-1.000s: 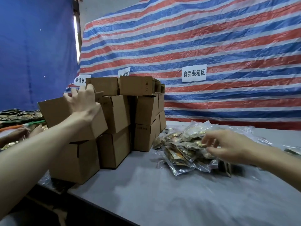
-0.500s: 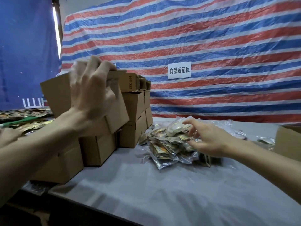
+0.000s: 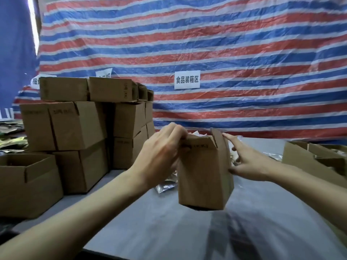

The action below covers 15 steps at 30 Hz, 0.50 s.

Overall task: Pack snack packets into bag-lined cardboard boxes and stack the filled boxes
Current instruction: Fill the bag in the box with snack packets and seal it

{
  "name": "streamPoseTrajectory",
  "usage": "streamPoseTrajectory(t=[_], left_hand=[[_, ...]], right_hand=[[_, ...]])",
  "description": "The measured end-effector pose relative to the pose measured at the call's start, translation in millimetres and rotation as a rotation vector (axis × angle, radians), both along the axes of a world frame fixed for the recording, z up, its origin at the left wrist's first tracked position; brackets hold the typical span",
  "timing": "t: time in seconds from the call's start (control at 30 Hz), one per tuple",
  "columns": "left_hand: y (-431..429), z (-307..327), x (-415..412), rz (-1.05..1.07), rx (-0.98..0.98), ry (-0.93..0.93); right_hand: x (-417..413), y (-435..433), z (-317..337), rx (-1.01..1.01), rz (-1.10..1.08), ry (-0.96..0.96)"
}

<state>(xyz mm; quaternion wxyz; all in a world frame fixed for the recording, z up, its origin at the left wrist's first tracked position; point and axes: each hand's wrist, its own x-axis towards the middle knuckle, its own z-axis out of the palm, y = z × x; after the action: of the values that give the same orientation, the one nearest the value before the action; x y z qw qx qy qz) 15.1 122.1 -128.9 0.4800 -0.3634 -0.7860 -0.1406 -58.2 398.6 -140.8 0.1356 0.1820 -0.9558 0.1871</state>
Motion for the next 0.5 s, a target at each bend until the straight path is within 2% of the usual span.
streamPoseTrajectory(t=[0.2,0.33,0.43,0.5], left_hand=[[-7.7,-59.9,-38.4,-0.228,-0.036,-0.262],[-14.3,-91.8,-53.7,-0.282,0.075,-0.466],[-15.2,-112.6,-63.8,-0.232,0.248,-0.625],[-14.5,-124.2,-65.6,-0.286,0.459,-0.93]], right_hand=[[6.2,37.4,-19.5,-0.067,-0.003,-0.053],[2.7,49.4,-33.2,-0.051,0.016,-0.134],[-2.0,50.1,-47.6,-0.05,0.058,-0.177],[-4.1,45.1,-59.6,-0.144,0.094,-0.081]])
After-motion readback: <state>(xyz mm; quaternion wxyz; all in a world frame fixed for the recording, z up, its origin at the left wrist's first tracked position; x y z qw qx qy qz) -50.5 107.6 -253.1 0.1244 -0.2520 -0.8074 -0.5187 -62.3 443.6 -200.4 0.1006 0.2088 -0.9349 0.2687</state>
